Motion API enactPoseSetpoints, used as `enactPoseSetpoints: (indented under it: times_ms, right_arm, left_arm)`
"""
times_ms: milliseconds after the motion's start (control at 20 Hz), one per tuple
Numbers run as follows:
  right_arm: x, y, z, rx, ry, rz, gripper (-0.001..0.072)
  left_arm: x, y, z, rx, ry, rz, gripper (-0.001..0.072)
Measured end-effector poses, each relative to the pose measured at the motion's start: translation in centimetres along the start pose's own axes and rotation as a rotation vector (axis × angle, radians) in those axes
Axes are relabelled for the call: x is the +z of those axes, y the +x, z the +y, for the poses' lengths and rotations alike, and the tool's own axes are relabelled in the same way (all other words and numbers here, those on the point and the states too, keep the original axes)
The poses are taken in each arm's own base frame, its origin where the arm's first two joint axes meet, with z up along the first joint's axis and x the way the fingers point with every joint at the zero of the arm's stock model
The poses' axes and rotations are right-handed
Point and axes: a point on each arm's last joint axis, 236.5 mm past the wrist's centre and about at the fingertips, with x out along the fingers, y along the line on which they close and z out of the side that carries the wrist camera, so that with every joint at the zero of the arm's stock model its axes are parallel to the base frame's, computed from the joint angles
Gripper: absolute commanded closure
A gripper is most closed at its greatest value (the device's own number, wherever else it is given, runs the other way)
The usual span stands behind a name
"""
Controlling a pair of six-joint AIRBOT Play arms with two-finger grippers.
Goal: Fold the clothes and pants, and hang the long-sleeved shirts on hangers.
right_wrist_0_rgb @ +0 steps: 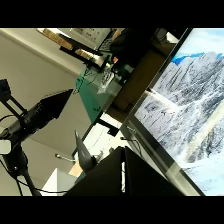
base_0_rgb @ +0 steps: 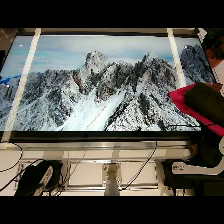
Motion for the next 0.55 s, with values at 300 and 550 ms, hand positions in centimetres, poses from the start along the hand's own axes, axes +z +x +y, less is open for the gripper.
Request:
enactPoseSetpoints:
  times_ms: [300,550]
  right_arm:
    - [-0.1,1.9,0.7,0.036,0.006,0.006,0.0697]
    - [-0.1,2.2,0.8,0.040,0.007,0.004,0.0697]
  left_arm:
    - [-0.3,-1.3,-0.5,-0.005,0.006,0.002,0.0685]
    - [-0.4,-1.5,-0.5,-0.005,0.007,0.005,0.0685]
